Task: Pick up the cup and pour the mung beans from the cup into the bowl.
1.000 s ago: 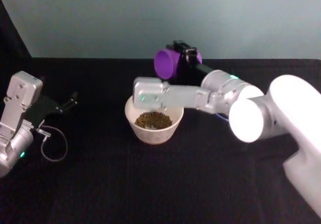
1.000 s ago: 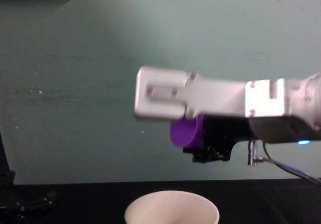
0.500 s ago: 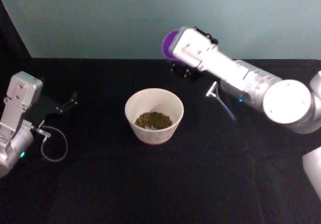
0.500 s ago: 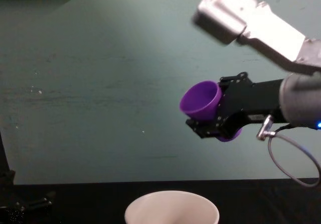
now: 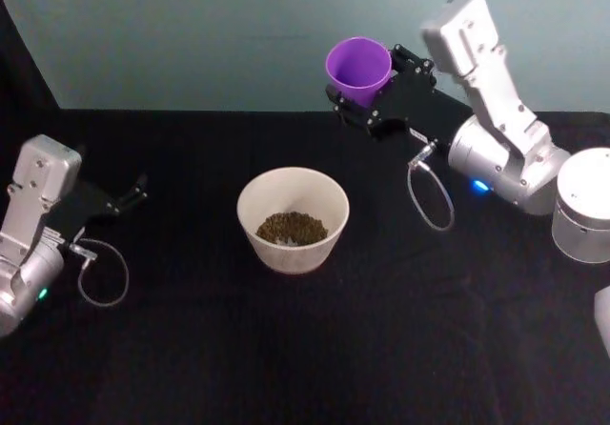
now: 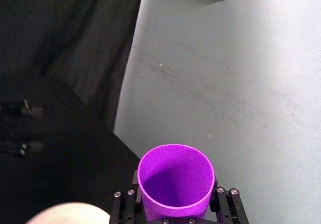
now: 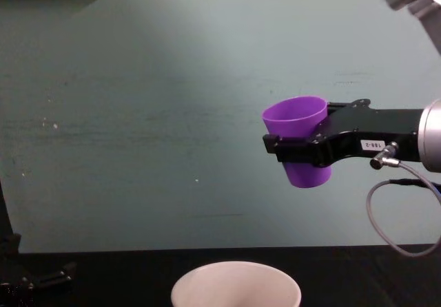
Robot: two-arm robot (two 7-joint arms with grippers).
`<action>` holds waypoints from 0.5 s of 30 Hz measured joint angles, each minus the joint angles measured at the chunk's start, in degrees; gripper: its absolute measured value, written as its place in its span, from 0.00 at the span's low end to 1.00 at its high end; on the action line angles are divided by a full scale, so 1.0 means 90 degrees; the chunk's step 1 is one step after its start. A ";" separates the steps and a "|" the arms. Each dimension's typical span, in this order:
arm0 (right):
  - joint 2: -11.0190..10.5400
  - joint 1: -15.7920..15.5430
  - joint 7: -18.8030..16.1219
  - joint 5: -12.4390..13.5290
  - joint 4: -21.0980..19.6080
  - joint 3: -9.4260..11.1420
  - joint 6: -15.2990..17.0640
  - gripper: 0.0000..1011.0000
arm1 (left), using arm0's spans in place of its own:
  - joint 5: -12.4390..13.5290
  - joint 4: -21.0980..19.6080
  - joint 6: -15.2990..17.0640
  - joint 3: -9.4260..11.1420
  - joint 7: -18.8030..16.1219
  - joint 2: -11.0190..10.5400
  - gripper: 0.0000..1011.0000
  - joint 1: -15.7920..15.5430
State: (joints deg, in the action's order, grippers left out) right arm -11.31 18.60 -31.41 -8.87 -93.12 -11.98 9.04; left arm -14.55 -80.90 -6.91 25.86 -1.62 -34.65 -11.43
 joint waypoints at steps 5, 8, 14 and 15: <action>0.0050 0.0005 -0.0137 0.0415 0.0106 0.0095 0.0120 0.72 | 0.0000 0.0000 0.0000 0.0000 0.0000 0.0000 0.99 0.0000; 0.0049 0.0005 -0.0136 0.0402 0.0106 0.0093 0.0121 0.72 | 0.0000 0.0000 0.0000 0.0000 0.0000 0.0000 0.99 0.0000; 0.0048 0.0008 -0.0135 0.0374 0.0095 0.0083 0.0114 0.72 | 0.0000 0.0000 0.0000 0.0000 0.0000 0.0000 0.99 0.0000; 0.0048 0.0008 -0.0135 0.0374 0.0095 0.0083 0.0114 0.72 | 0.0000 0.0000 0.0000 0.0000 0.0000 0.0000 0.99 0.0000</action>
State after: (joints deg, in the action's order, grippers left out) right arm -10.88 18.67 -32.62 -5.51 -92.27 -11.23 10.07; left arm -14.55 -80.90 -6.91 25.86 -1.62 -34.65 -11.43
